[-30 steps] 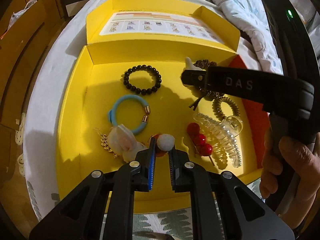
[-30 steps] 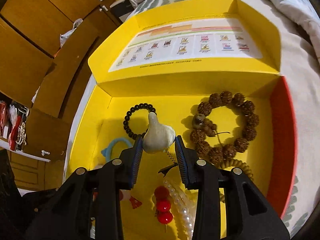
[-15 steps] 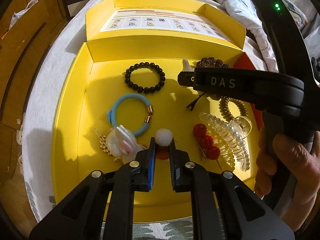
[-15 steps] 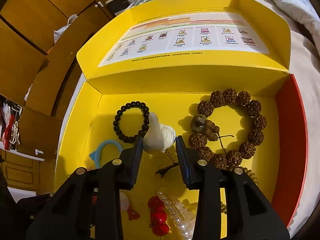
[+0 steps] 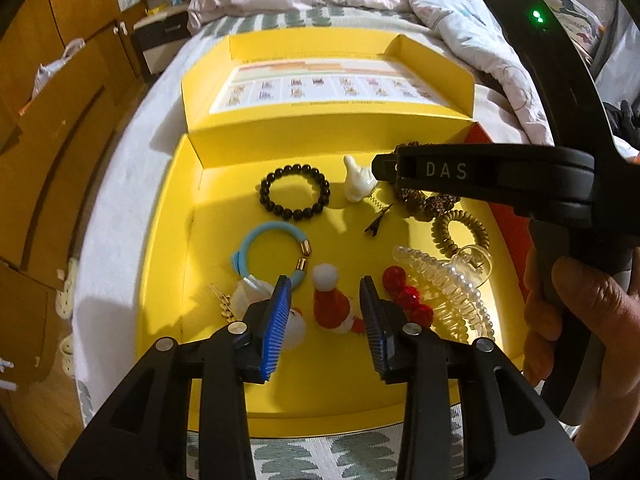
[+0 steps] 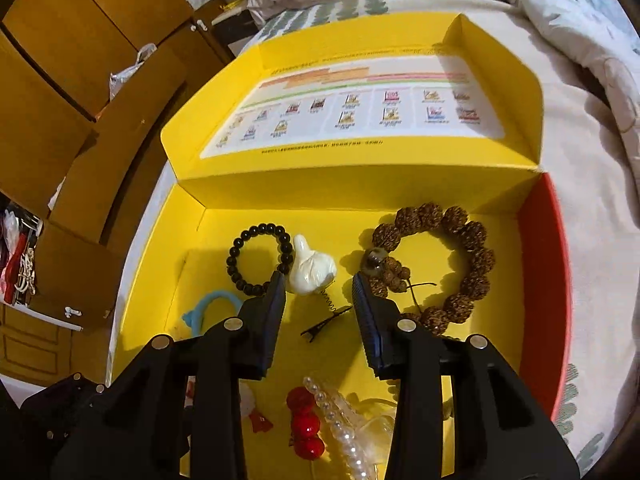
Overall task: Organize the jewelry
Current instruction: 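Open both tools to release the Santa hat and ornament in the box, then move the left tool to the wristwatch while the right tool approaches the blue hair clip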
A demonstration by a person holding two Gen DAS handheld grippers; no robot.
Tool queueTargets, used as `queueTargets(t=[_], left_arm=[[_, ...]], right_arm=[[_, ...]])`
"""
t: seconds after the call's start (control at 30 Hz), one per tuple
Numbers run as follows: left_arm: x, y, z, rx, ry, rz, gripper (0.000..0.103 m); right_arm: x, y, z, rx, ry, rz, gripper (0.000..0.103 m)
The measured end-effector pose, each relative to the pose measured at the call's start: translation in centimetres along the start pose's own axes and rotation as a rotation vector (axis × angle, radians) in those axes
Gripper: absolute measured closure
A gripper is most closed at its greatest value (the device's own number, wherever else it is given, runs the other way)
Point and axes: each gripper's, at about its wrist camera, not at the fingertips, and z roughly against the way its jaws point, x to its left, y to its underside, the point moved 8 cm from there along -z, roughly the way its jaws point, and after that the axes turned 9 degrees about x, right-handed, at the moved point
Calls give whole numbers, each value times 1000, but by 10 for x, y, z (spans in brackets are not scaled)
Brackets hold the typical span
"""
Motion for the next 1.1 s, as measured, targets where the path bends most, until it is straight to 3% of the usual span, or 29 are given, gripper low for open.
queueTargets(t=[0.43, 0.63, 0.77, 1.1], left_arm=[[-11, 8, 41, -168, -107, -32, 67], [-16, 11, 62, -234, -120, -41, 67], [-15, 18, 71, -262, -119, -42, 57], [-2, 40, 87, -320, -168, -31, 57]], right_arm=[[0, 0, 33, -58, -4, -1, 64], [7, 3, 49, -87, 2, 12, 64], [13, 7, 62, -118, 19, 34, 64], [17, 28, 95, -152, 63, 53, 64]])
